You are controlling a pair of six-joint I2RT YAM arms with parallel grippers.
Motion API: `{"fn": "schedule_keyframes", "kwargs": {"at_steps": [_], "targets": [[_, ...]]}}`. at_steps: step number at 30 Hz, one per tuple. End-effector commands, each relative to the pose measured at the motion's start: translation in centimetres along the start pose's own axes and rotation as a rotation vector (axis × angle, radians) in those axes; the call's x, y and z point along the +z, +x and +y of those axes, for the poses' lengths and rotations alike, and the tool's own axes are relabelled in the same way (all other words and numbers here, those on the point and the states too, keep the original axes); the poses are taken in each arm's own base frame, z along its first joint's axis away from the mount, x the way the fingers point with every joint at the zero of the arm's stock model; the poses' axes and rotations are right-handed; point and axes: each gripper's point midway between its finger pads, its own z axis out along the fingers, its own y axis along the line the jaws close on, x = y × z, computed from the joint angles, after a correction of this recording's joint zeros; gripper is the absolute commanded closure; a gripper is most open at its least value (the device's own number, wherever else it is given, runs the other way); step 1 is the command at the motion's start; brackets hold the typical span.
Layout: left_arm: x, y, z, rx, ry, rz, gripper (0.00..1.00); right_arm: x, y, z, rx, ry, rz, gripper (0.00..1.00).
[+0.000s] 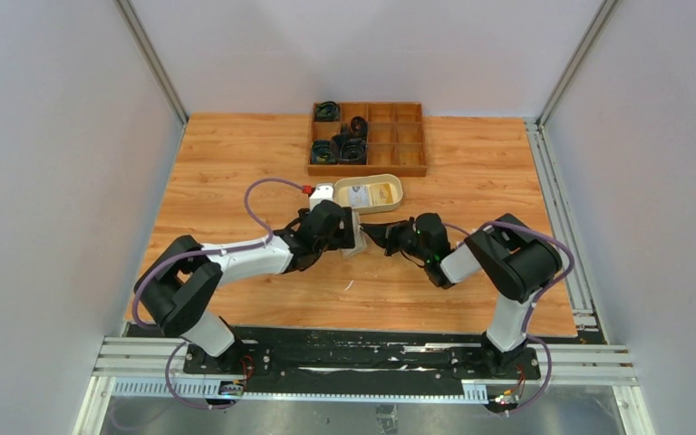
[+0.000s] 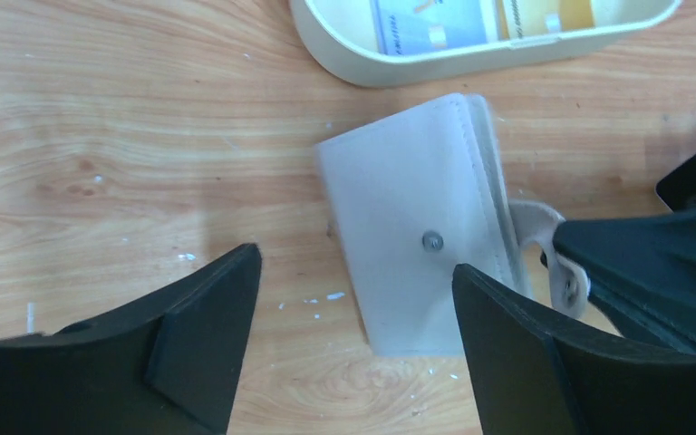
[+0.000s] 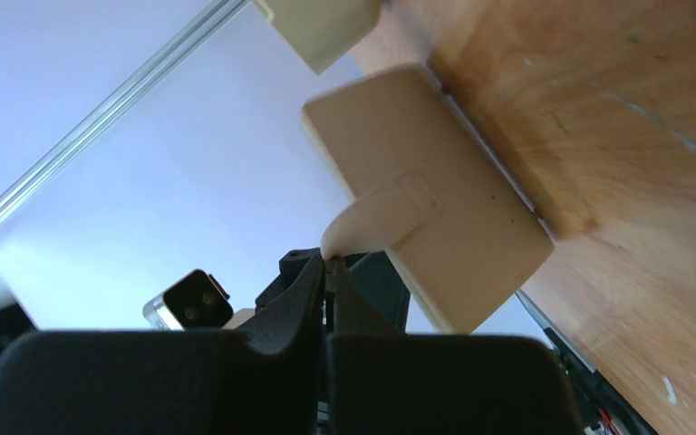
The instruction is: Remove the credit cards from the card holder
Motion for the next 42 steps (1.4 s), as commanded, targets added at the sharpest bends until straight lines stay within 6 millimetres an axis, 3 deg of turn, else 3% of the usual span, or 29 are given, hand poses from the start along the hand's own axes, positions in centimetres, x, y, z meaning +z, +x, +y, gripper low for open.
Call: {"fn": "schedule_keyframes", "kwargs": {"at_steps": [1, 5, 8, 15, 21, 30, 35, 38, 42], "targets": [[-0.4, -0.6, 2.5, 0.064, -0.163, 0.014, 0.12, -1.4, 2.6, 2.0, 0.036, -0.151, 0.163, 1.00], [-1.1, -1.2, 2.5, 0.028, -0.149, -0.014, 0.05, -2.7, 2.5, 0.5, 0.013, -0.119, 0.151, 1.00], [-1.6, -1.8, 1.3, -0.010, -0.073, -0.035, 0.01, -3.4, 2.5, -0.7, -0.063, -0.061, 0.127, 1.00], [-2.2, -1.8, -1.3, -0.080, 0.063, -0.019, 0.00, -4.2, 1.8, -1.1, -0.201, 0.031, 0.053, 1.00], [-2.2, -1.7, -3.5, -0.120, 0.227, -0.006, 0.00, -4.5, 0.7, -1.7, -0.211, 0.049, 0.034, 1.00], [0.6, 2.7, -2.3, -0.165, 0.142, 0.152, 0.08, -5.6, -0.9, -3.2, -0.198, 0.049, 0.007, 1.00], [0.7, 3.3, -0.6, -0.157, 0.078, 0.152, 0.13, -7.4, -3.1, -3.4, -0.235, 0.077, -0.055, 1.00], [0.8, 3.4, -1.1, -0.177, 0.117, 0.153, 0.13, -8.5, -4.5, -3.7, -0.334, 0.158, -0.105, 1.00], [1.0, 3.7, -2.0, -0.193, 0.163, 0.170, 0.13, -10.1, -5.7, -2.0, -0.508, 0.240, -0.178, 1.00]]}}
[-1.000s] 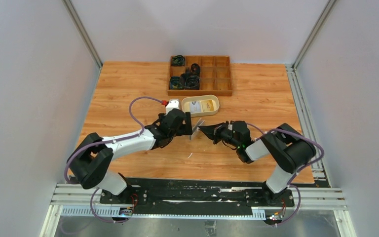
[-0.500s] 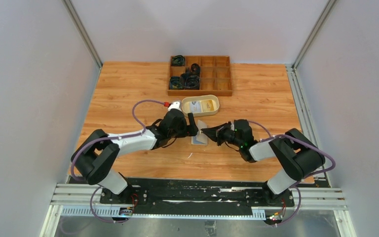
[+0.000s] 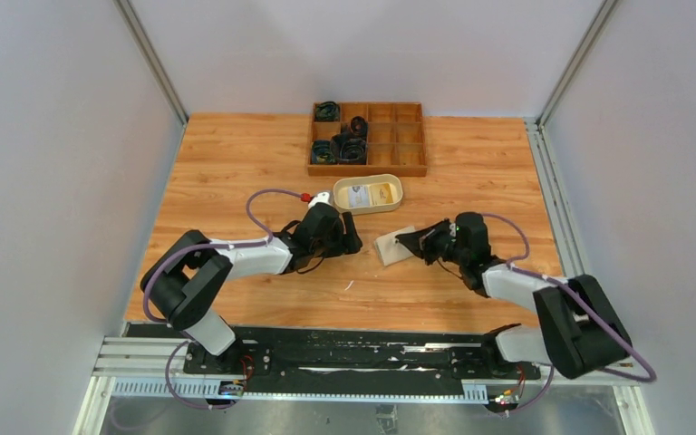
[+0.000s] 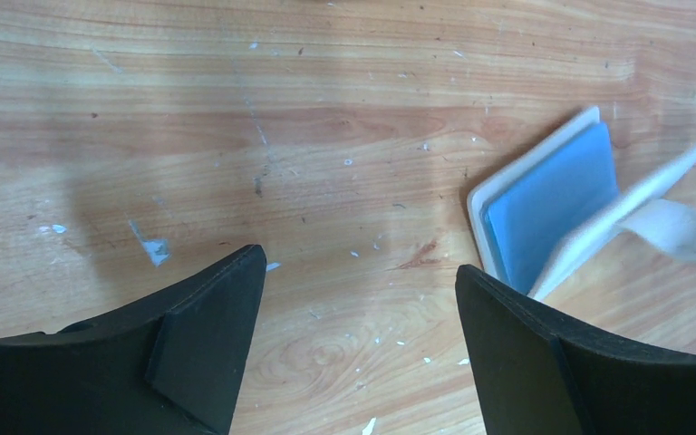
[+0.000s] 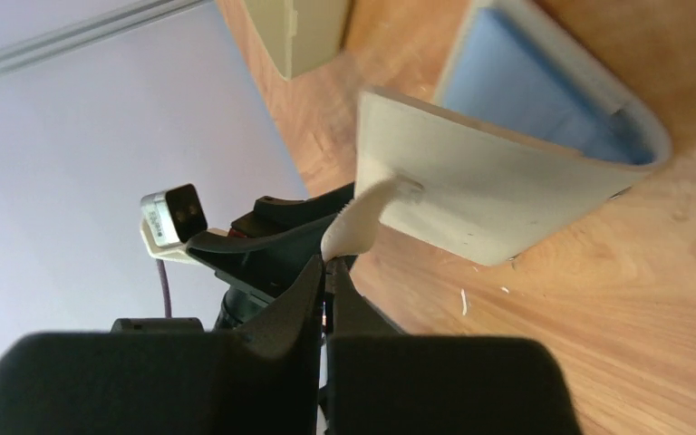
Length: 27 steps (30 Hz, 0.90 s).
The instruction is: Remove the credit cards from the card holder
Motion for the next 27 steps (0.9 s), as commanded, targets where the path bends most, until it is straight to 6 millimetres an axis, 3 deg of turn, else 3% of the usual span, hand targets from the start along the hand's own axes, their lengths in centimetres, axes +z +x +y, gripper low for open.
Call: {"fn": "schedule_keyframes", "kwargs": {"at_steps": [1, 5, 15, 18, 19, 21, 27], "targets": [[0.5, 0.5, -0.4, -0.026, 0.038, 0.017, 0.13, -1.9, -2.3, -1.4, -0.223, 0.172, -0.062, 1.00], [0.5, 0.4, -0.5, -0.016, 0.041, 0.015, 0.13, -3.9, -3.1, -1.7, -0.273, 0.237, -0.056, 1.00], [0.4, 0.4, -0.7, 0.002, 0.050, 0.020, 0.13, -8.2, -3.1, -7.6, -0.295, 0.423, -0.002, 1.00], [0.3, 0.3, -0.7, 0.013, 0.049, 0.024, 0.13, -9.3, -4.0, -8.7, -0.298, 0.462, -0.024, 0.89], [0.3, 0.2, -0.7, 0.017, 0.050, 0.023, 0.13, -9.7, -4.4, -9.1, -0.295, 0.489, -0.036, 0.73], [0.2, 0.2, -0.7, 0.031, 0.047, 0.026, 0.13, -10.4, -5.0, -9.2, -0.310, 0.529, -0.058, 0.53], [0.4, 0.0, -1.2, 0.055, 0.057, 0.033, 0.13, -10.2, -7.2, -4.7, -0.462, 0.429, -0.165, 0.31]]}}
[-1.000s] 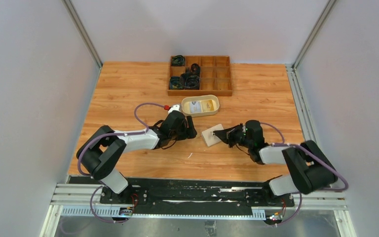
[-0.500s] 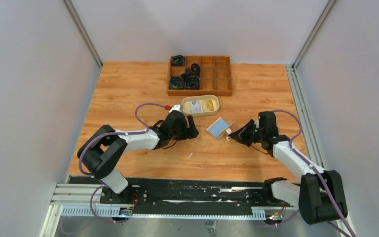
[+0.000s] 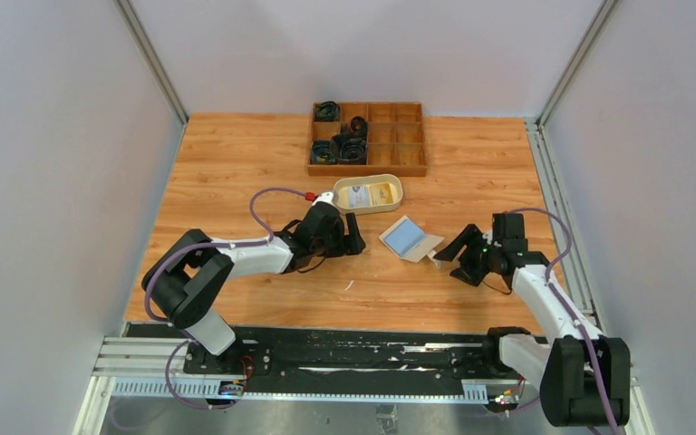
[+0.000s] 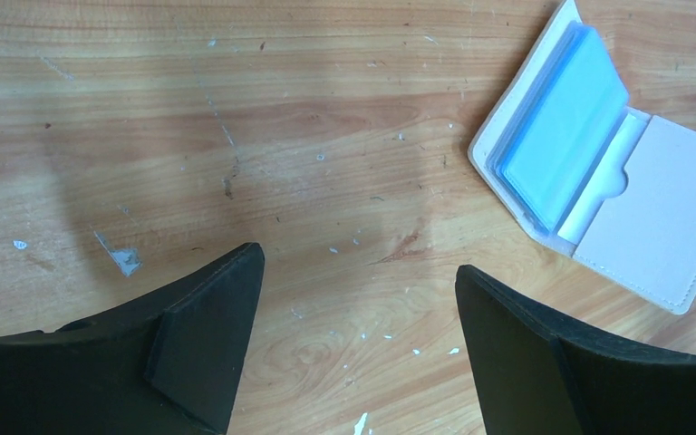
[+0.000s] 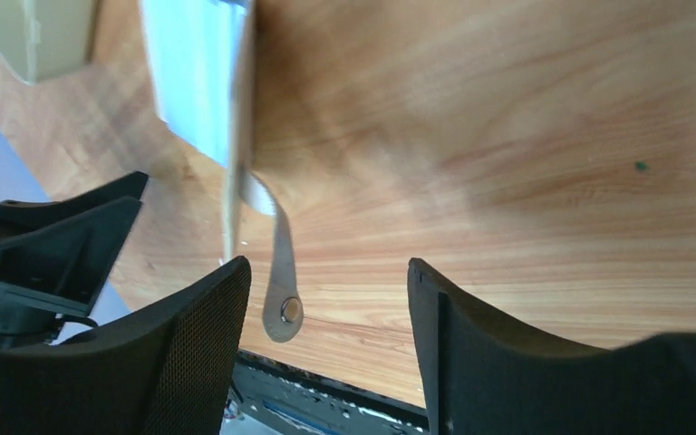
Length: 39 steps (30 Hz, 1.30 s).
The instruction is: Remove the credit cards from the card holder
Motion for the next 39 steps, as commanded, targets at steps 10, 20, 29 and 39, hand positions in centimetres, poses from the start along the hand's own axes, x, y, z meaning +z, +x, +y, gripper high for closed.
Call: {"fn": "schedule_keyframes", "kwargs": {"at_steps": [10, 20, 29, 39], "targets": [[0.8, -0.9, -1.2, 0.058, 0.025, 0.020, 0.13, -0.6, -5.1, 2.6, -0.049, -0.100, -0.249, 0.30], [1.1, -0.8, -1.3, 0.057, 0.032, 0.028, 0.13, 2.3, -6.3, 3.2, -0.011, -0.134, -0.221, 0.33], [0.8, -1.8, -1.5, 0.064, 0.045, 0.008, 0.11, 5.8, -5.3, 3.7, 0.017, -0.179, -0.140, 0.39], [-0.3, -2.4, -1.8, 0.080, 0.085, 0.002, 0.09, 7.5, -5.5, 5.3, 0.043, -0.278, -0.109, 1.00]]}}
